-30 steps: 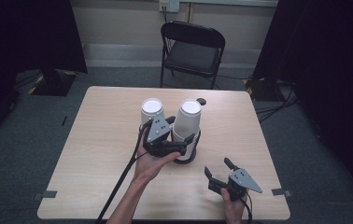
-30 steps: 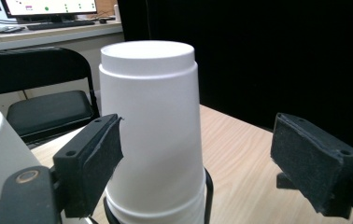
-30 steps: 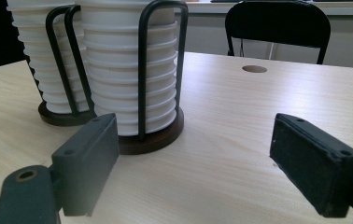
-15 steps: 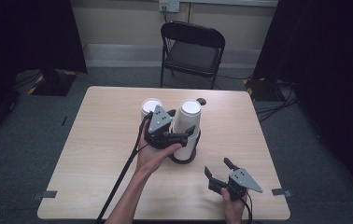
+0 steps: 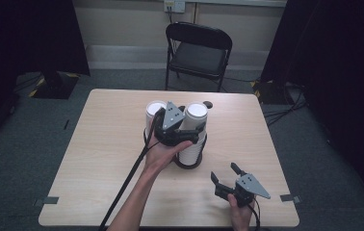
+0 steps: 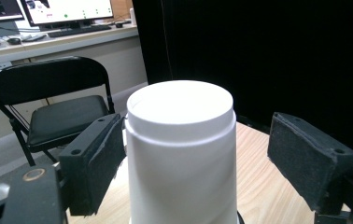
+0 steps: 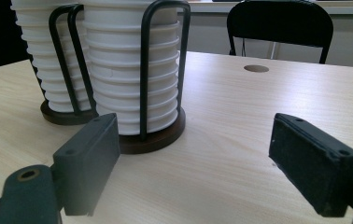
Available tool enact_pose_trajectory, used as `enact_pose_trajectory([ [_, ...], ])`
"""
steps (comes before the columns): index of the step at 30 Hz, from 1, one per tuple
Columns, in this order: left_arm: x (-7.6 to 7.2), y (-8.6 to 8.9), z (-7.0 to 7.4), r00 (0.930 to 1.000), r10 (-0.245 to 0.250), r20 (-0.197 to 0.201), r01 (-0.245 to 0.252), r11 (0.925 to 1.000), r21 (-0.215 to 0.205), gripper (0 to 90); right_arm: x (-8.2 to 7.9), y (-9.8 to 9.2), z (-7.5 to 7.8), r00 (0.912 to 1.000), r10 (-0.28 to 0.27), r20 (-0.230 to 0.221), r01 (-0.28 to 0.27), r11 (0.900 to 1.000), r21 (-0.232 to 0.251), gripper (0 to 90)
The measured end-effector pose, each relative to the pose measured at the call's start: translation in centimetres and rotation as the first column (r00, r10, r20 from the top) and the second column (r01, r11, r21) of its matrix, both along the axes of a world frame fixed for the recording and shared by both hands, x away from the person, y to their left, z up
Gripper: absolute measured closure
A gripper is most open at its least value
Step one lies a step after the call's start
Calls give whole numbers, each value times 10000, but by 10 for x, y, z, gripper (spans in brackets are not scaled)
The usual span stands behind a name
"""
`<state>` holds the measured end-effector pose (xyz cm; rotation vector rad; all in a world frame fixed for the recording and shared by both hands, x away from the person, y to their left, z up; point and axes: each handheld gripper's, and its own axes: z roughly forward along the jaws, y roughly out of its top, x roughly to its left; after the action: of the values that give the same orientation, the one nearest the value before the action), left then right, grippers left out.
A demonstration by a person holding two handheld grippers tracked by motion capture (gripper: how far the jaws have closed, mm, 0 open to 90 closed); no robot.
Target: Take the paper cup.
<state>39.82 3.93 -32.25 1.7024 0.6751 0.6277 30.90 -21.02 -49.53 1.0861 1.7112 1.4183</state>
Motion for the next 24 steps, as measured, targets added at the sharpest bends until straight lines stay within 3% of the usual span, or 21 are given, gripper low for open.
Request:
enact_pose_trajectory([
  [21,17,-21,-4,9974,721,84,-724,9962,479,166,-1,-1,0,10000,-4,82,4,10000,81,159],
  [24,19,-22,-4,9973,717,-132,-710,9965,430,173,-1,-1,0,10000,-5,94,4,10000,96,154],
])
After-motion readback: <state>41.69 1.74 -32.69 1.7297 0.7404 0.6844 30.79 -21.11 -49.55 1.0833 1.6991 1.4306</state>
